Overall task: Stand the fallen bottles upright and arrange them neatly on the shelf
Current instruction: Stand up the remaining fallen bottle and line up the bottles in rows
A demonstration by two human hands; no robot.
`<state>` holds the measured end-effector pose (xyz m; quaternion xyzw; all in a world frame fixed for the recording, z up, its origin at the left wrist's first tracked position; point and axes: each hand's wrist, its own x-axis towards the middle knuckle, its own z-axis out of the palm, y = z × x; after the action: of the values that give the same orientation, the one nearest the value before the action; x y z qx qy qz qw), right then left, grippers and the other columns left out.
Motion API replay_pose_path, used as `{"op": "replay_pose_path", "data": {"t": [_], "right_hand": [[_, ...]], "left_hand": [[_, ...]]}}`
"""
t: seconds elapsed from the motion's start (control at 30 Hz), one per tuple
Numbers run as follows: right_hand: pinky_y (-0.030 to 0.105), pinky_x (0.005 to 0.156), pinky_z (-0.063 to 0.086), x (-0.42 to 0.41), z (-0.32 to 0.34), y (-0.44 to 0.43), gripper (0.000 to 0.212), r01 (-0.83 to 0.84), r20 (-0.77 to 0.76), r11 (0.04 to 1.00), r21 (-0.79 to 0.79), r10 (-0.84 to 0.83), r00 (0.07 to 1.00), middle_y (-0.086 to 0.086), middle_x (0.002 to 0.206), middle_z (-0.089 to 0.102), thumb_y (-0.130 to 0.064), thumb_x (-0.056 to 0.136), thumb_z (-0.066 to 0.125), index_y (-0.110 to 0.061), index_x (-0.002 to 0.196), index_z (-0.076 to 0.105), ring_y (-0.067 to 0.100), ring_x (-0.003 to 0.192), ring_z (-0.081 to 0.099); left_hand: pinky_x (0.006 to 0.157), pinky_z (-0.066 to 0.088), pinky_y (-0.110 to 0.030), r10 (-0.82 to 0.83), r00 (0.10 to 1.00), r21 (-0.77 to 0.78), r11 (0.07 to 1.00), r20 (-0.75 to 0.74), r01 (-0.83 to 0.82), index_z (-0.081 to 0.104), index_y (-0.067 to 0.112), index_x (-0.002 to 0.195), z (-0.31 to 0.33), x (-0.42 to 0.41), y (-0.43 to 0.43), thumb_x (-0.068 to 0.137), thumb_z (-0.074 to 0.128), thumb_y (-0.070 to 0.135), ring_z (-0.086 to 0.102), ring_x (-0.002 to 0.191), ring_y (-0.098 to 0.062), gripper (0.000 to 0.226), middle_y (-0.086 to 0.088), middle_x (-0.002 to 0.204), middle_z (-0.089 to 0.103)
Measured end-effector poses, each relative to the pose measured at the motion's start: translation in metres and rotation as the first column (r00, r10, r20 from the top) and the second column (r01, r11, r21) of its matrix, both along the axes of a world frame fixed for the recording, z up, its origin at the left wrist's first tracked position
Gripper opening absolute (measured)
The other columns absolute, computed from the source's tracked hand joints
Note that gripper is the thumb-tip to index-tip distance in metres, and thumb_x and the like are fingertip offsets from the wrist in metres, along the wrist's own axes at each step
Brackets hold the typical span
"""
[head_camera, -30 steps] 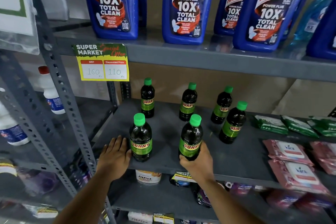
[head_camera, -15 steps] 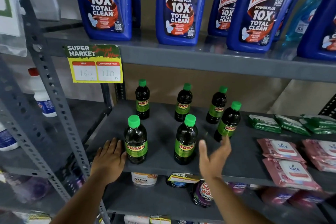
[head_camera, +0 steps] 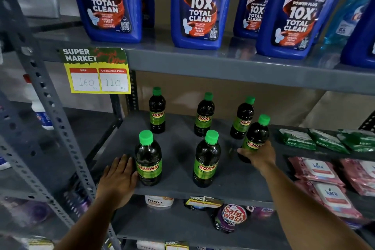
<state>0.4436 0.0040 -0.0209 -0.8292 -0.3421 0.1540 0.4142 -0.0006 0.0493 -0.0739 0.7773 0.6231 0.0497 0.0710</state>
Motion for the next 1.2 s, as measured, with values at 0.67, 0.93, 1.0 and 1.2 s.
{"op": "replay_pose_path", "data": {"t": [0.67,0.93,1.0,1.2], "right_hand": [[0.028,0.065,0.043,-0.031,-0.026,-0.067,0.048,-0.066,0.074,0.996,0.057,0.062,0.995,0.004,0.094,0.061,-0.048,0.050,0.083,-0.024,0.086,0.063,0.013,0.076,0.057],[0.027,0.061,0.044,-0.040,-0.033,-0.089,0.049,-0.058,0.065,0.993,0.100,0.052,0.997,0.003,0.092,0.059,-0.048,0.047,0.082,-0.023,0.084,0.062,0.011,0.080,0.059],[0.025,0.060,0.042,-0.043,-0.029,-0.091,0.048,-0.052,0.074,0.992,0.113,0.044,0.996,0.002,0.093,0.056,-0.040,0.050,0.086,-0.020,0.087,0.062,0.006,0.080,0.055],[0.030,0.066,0.043,-0.053,-0.021,-0.094,0.051,-0.011,0.073,0.994,0.112,0.003,0.997,0.004,0.098,0.053,-0.031,0.055,0.088,-0.016,0.094,0.060,0.005,0.076,0.051]], "left_hand": [[0.117,0.012,-0.046,0.001,1.000,0.035,0.999,0.007,-0.001,0.009,0.018,0.149,0.001,0.000,-0.002,0.096,0.018,0.045,0.004,0.145,-0.025,0.061,-0.005,0.160,0.007],[0.117,0.010,-0.045,0.001,1.000,0.011,1.000,0.001,-0.001,0.006,0.020,0.149,0.001,0.000,-0.002,0.095,0.015,0.048,0.002,0.146,-0.025,0.062,-0.004,0.160,0.005],[0.117,0.010,-0.045,-0.001,1.000,0.008,1.000,0.002,0.001,0.006,0.020,0.149,0.001,0.000,-0.002,0.095,0.015,0.048,0.002,0.146,-0.025,0.062,-0.004,0.160,0.005],[0.117,0.012,-0.046,-0.013,1.000,0.017,1.000,0.025,0.013,0.006,0.020,0.149,0.005,0.000,-0.004,0.095,0.016,0.046,0.004,0.145,-0.025,0.061,-0.005,0.160,0.006]]}}
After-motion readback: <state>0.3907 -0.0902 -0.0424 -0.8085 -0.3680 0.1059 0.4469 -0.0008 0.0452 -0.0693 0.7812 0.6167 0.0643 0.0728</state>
